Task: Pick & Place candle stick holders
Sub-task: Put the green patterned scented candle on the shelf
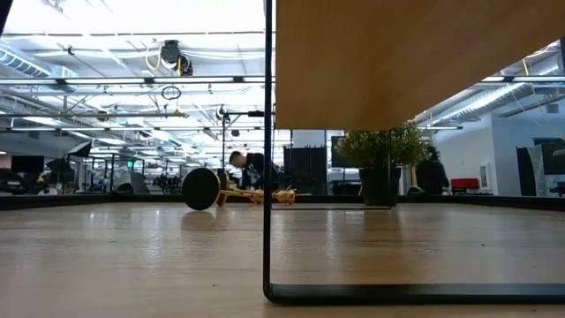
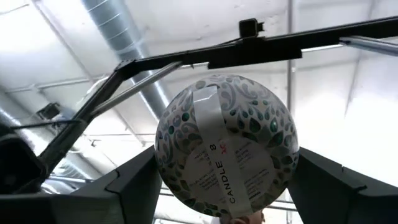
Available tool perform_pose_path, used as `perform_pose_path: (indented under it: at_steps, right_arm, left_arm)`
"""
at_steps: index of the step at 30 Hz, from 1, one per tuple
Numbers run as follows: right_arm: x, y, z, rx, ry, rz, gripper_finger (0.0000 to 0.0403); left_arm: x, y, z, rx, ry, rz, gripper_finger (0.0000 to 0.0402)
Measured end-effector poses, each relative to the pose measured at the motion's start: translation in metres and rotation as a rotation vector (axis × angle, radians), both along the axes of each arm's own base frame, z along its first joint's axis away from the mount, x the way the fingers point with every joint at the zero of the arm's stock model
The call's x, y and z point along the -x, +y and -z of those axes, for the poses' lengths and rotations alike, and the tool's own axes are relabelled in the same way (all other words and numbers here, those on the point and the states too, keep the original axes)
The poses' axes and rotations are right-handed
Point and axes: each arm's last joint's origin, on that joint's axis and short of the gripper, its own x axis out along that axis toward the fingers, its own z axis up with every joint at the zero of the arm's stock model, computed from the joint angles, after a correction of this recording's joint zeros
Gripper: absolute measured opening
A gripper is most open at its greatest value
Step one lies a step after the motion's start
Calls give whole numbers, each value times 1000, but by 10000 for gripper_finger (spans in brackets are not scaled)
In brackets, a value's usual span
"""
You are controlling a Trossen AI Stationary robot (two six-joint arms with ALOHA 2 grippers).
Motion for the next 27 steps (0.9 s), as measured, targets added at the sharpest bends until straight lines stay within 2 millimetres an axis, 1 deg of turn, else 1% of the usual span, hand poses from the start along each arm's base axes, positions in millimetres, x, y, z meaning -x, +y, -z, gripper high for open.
perform_pose_path:
  at_steps: [4, 7, 11, 13, 16, 21, 24, 27]
  right_arm:
    - [2, 0, -15, -1, -138, -105, 267]
    - [0, 0, -16, 29, -153, -148, 262]
    - [-4, -3, -16, 62, -164, -210, 256]
    - [-5, -6, -17, 79, -183, -223, 253]
    - [-9, -12, -19, 92, -206, -234, 252]
    - [-30, -23, -18, 41, -287, -288, 251]
    - [-46, -27, -15, 23, -335, -280, 251]
    - [-54, -28, -13, 32, -386, -300, 251]
  left_arm:
    - [-2, 6, -3, 20, 21, 23, 291]
    - [-5, 6, 0, 99, 56, 34, 291]
    - [-3, -3, 1, 193, 80, 53, 291]
    - [-2, -5, 0, 204, 80, 58, 291]
    - [-2, -5, -11, 180, 65, 73, 291]
    - [-5, -4, -30, 110, 74, 84, 291]
    - [-5, -2, -34, 92, 64, 79, 291]
    - [-5, -2, -35, 87, 60, 81, 291]
